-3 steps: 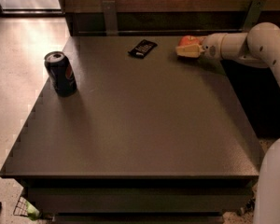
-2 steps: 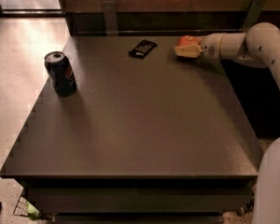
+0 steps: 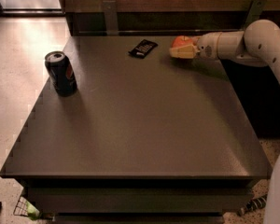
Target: Move apple near pepsi can
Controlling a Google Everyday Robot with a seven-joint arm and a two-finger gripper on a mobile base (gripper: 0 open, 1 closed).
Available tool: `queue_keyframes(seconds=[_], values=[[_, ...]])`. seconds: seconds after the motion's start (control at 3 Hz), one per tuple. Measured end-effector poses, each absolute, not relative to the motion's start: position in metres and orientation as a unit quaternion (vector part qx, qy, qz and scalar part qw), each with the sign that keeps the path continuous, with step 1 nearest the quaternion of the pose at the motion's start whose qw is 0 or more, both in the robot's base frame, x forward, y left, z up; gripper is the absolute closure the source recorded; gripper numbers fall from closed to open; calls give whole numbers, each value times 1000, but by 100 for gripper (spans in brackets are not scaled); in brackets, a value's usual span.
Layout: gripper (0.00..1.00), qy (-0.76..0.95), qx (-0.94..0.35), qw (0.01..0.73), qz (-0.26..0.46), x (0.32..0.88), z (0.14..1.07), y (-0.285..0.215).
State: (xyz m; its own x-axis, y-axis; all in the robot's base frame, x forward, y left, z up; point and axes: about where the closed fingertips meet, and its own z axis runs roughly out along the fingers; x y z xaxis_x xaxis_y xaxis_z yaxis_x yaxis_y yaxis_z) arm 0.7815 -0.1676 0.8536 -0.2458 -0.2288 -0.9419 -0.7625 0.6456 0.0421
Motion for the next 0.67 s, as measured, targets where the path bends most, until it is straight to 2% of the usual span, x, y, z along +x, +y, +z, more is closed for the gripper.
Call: queue_keyframes(seconds=[0.67], values=[[100, 717, -388, 524, 247, 685, 914, -103]])
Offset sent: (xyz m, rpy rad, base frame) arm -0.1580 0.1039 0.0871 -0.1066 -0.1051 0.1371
